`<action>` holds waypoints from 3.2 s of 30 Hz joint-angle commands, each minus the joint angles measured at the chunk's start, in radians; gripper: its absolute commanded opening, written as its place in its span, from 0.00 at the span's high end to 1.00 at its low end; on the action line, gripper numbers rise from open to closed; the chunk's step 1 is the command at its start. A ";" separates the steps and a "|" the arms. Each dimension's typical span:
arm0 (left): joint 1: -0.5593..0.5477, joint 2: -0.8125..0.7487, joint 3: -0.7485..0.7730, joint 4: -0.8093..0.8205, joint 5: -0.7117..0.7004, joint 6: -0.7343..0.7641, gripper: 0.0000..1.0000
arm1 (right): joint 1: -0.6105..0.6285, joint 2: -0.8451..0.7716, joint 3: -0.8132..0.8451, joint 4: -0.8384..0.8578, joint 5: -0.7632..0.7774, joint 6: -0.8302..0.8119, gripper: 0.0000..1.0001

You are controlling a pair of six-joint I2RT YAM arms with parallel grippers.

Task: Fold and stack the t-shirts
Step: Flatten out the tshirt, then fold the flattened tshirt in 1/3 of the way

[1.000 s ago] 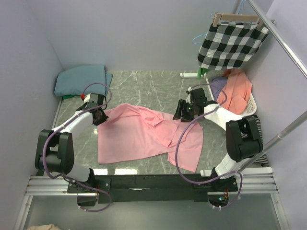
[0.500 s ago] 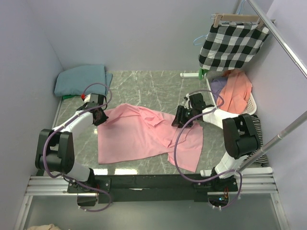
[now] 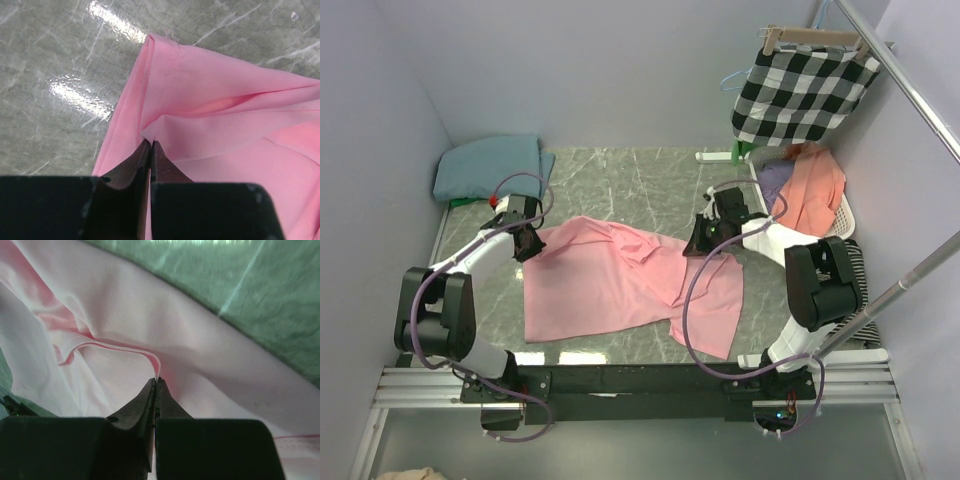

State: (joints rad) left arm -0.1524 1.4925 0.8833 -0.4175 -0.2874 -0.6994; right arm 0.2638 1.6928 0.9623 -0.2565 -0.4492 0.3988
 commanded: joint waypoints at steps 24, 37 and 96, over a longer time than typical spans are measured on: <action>0.056 0.591 0.848 0.015 -0.254 0.156 0.92 | -0.093 0.518 1.171 -0.296 0.561 -0.117 1.00; 0.071 0.620 0.814 0.102 -0.096 0.167 0.91 | -0.106 0.570 1.261 -0.230 0.379 -0.141 1.00; 0.105 0.275 0.418 0.094 -0.026 0.138 0.79 | -0.117 0.094 0.503 -0.216 0.403 -0.078 1.00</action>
State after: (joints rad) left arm -0.0425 1.7958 1.3132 -0.3393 -0.3695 -0.5713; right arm 0.1246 1.8091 1.4643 -0.4484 -0.0032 0.3309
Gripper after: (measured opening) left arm 0.173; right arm 0.008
